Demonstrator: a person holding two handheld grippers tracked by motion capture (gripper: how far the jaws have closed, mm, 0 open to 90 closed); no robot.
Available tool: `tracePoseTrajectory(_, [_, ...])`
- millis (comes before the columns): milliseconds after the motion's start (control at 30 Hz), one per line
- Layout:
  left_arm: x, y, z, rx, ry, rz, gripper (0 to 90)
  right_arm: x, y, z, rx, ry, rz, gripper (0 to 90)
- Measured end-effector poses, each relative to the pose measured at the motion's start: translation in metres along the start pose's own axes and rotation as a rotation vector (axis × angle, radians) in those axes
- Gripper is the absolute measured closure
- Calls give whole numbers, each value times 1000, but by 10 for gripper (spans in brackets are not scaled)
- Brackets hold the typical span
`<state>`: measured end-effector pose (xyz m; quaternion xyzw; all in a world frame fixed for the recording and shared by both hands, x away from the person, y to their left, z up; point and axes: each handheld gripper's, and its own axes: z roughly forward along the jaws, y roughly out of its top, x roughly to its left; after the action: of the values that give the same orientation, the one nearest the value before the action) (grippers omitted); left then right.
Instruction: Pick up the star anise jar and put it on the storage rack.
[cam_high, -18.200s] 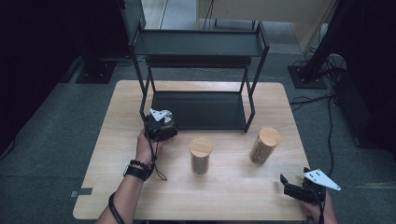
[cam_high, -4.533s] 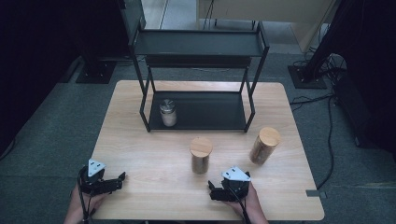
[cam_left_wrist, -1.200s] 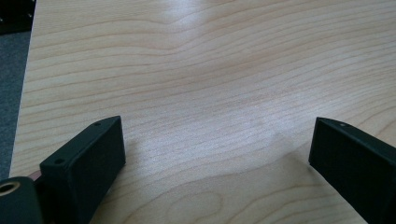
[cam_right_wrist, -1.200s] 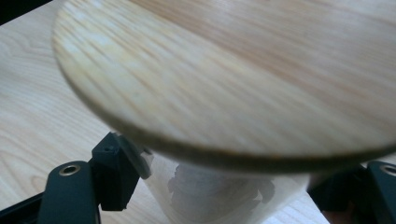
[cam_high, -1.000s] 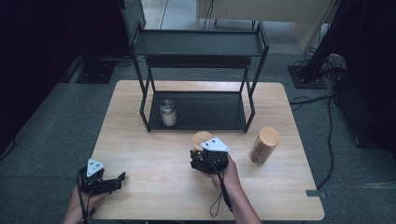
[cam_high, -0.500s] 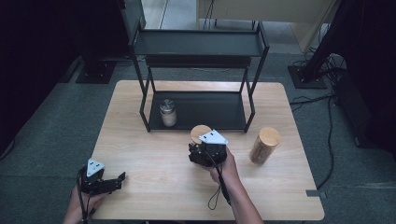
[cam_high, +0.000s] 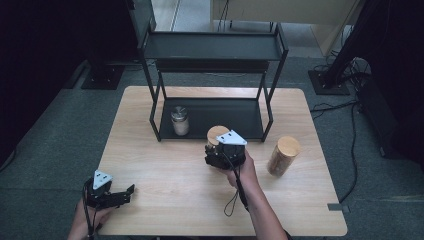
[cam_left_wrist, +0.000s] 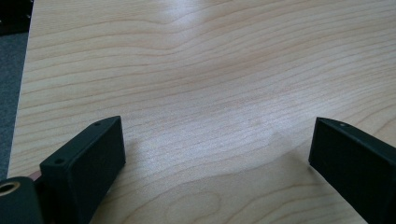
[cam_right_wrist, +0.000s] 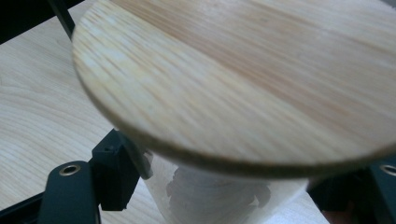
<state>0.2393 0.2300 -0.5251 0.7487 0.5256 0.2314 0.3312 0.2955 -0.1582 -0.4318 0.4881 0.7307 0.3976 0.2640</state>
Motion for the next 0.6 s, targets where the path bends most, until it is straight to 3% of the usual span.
tracePoseTrajectory(600, [0,0,0,1,-1,0,38,-6,20,12,-9,-4,-3,248])
